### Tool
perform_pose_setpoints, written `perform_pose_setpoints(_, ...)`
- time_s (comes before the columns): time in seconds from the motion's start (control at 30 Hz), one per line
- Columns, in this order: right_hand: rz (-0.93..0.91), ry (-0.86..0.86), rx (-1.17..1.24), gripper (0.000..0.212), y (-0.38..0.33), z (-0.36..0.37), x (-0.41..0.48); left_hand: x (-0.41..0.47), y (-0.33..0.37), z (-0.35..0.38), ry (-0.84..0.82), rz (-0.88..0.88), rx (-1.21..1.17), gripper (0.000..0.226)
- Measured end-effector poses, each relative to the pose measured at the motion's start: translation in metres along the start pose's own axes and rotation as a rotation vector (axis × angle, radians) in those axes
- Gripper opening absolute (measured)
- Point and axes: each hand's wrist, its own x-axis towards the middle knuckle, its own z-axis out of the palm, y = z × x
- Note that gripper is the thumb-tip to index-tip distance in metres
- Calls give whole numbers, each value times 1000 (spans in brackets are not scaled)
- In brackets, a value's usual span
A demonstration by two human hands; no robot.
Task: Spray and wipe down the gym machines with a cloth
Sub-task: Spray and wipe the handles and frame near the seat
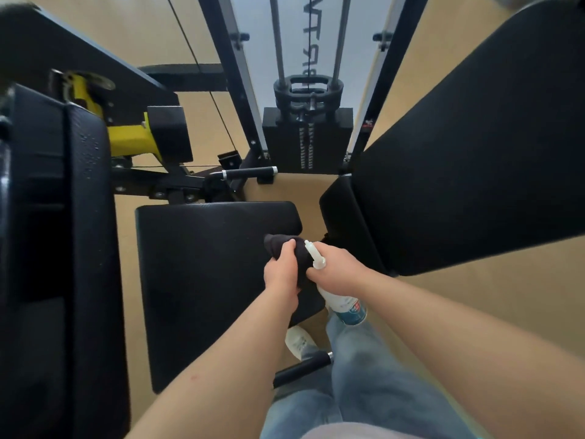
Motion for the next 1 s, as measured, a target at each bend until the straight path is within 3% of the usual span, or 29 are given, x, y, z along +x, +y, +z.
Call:
perform_pose_setpoints(0.13,-61,-21,-44,12,-17,-10,26,7,26,-8,-91,-53,-213,42)
perform_pose_setpoints(0.3,-149,-107,-75,24,-39,-23,67,30,55,-15,-83,-59,-320,38)
perform_pose_setpoints(0.43,-210,-184,-115,22,-53,-31,116,56,74,-13,-15,-75,-428,56)
perform_pose_setpoints(0.63,-293,-283,-100,25,-67,-37,174,98,115,-7,202,-112,-338,59)
perform_pose_setpoints(0.87,-247,-377,58,27,-74,-48,220,118,156,-5,59,-247,-398,38)
perform_pose_setpoints(1.0,-213,-342,51,36,-73,-54,248,141,167,-4,139,-168,-348,41)
